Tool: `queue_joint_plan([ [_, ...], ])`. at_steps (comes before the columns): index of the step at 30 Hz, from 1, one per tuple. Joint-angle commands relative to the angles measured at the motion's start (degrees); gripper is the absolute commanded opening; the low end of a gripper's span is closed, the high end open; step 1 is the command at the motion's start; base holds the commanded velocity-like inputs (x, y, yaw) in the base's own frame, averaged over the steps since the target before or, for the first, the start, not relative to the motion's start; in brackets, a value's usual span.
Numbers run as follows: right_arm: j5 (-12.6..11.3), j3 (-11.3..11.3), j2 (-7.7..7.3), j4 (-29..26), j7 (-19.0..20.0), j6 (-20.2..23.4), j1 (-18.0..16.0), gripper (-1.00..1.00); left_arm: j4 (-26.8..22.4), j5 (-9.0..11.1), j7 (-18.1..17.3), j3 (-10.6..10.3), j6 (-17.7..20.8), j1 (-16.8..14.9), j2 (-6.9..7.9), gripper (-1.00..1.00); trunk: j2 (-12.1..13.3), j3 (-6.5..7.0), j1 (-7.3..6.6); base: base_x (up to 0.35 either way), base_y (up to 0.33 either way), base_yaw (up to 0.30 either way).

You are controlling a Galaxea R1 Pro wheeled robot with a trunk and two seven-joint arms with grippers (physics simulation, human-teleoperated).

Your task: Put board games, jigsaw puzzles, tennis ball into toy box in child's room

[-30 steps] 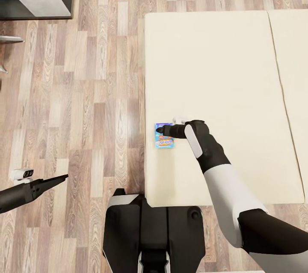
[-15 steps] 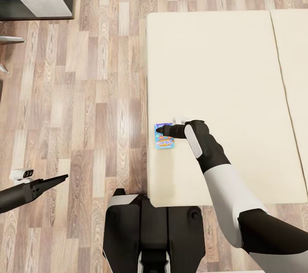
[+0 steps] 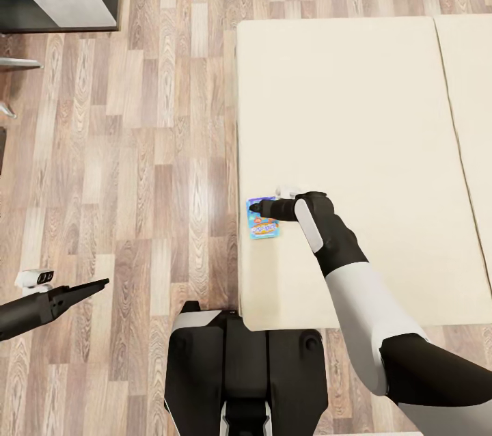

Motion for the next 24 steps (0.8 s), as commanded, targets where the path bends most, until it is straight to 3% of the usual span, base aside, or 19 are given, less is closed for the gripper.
queue_joint_plan([
  [1,0.16,-0.02,0.01,-0.05,0.16,0.25,-0.03,1.0,0.0,-0.07,-0.26,0.0,0.61,-0.02,0.0,1.0,-0.09,-0.06,0.04,0.0,0.067,0.0],
  [24,0.16,-0.01,0.01,-0.05,0.16,0.25,0.03,1.0,0.0,-0.07,-0.26,0.0,0.61,-0.02,0.02,1.0,-0.09,-0.06,0.04,0.0,0.032,0.0],
])
